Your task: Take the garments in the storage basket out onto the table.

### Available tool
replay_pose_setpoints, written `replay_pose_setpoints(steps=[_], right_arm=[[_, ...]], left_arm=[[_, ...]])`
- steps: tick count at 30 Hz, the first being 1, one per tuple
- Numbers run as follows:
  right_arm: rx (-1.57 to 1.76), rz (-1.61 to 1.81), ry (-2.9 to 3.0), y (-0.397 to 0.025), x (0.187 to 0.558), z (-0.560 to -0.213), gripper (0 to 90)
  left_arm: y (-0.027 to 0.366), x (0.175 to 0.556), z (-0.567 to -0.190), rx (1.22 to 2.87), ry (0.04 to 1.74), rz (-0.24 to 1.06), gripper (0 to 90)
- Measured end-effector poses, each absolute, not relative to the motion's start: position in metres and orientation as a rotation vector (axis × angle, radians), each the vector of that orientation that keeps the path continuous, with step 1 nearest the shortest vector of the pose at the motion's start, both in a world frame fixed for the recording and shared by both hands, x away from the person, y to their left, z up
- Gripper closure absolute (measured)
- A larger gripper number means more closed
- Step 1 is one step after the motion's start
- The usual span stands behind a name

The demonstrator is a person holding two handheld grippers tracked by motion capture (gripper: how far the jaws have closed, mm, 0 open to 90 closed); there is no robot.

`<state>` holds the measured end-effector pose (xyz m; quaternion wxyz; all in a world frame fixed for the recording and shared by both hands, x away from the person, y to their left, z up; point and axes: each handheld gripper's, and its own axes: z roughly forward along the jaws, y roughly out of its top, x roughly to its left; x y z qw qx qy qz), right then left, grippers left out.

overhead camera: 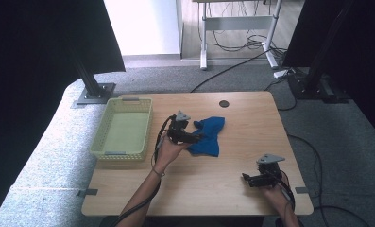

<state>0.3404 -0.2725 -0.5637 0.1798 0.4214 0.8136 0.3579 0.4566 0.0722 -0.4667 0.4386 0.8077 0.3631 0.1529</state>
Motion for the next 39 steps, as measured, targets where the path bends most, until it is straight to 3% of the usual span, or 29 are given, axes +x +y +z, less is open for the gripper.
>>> replay_pose_setpoints(steps=[39], right_arm=[[1.191, 1.011, 2.299, -0.273, 0.340, -0.564, 5.8]], left_arm=[[0.132, 0.422, -0.469, 1.964, 0.948, 0.416, 10.5]])
